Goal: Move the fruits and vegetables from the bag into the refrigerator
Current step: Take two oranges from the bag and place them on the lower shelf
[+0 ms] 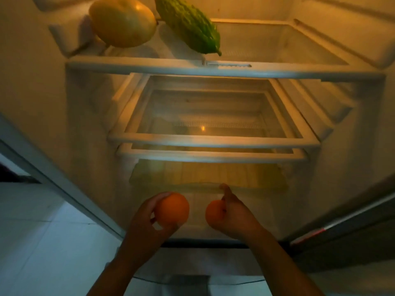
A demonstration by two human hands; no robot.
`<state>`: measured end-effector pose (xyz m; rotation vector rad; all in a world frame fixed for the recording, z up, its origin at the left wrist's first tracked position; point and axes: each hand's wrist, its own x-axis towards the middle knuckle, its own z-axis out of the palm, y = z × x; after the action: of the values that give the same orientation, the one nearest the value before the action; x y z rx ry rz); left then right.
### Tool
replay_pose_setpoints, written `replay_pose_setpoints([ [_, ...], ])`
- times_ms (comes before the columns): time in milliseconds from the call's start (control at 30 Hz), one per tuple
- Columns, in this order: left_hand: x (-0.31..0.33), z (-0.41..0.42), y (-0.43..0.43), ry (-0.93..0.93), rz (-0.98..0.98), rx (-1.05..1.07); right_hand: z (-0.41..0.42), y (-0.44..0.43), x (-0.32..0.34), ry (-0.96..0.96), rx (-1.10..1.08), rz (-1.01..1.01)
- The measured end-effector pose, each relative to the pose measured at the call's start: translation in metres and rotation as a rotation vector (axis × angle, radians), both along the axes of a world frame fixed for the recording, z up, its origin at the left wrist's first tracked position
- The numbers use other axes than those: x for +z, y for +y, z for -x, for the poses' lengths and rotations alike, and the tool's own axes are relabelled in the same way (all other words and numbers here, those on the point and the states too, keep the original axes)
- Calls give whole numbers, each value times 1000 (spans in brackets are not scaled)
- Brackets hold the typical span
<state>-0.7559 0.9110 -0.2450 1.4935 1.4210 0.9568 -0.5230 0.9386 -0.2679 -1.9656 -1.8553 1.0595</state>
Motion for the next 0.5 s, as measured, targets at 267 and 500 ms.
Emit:
replay_pose_setpoints([
  [267,8,6,-27,-15,-29,-52,4,-37,5,51,-2,28],
  [500,21,28,-67,-20,9,-116,22,-97,18,80,-59,109],
])
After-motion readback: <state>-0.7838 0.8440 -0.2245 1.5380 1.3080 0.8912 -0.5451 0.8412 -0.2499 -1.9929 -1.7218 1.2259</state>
